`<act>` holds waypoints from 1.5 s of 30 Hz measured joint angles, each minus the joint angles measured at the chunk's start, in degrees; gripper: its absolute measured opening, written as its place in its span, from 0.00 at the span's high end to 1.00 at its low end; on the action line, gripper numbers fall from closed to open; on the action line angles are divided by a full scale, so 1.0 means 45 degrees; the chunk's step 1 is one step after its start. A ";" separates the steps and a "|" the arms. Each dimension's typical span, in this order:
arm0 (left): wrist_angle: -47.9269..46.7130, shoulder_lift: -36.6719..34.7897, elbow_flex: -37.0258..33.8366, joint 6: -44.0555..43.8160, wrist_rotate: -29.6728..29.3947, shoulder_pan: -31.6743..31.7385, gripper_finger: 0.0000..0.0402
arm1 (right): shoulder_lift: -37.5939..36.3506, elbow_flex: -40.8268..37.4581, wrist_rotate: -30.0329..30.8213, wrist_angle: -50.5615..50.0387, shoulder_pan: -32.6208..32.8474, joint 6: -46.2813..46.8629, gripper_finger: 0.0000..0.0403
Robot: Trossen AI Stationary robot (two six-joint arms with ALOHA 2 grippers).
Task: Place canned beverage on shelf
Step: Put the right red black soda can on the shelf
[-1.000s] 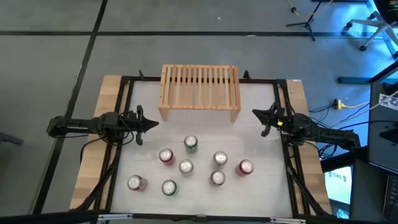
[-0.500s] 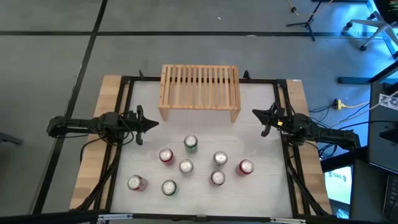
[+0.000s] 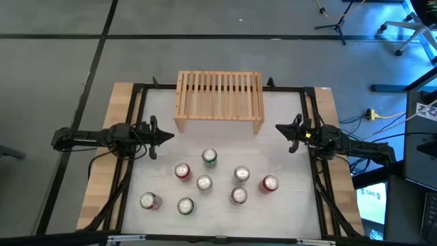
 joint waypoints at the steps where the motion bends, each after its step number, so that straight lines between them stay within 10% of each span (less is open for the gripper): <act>1: -0.0001 -0.0003 -0.0003 0.0000 0.0000 -0.0001 1.00 | 0.0000 0.0000 -0.0076 -0.0005 0.0000 0.0257 0.99; 14: -0.0001 -0.0003 0.0001 0.0000 0.0000 0.0003 1.00 | 0.0000 0.0000 0.0351 0.0010 0.0000 0.0489 0.95; 31: 0.0001 0.0001 -0.0002 0.0000 0.0000 0.0002 1.00 | 0.0005 0.0262 -0.1525 0.2438 0.0005 0.1244 0.28; 45: 0.0002 0.0001 -0.0002 0.0000 0.0000 0.0001 1.00 | 0.1895 0.3665 -0.2728 0.2250 0.0005 0.0550 0.22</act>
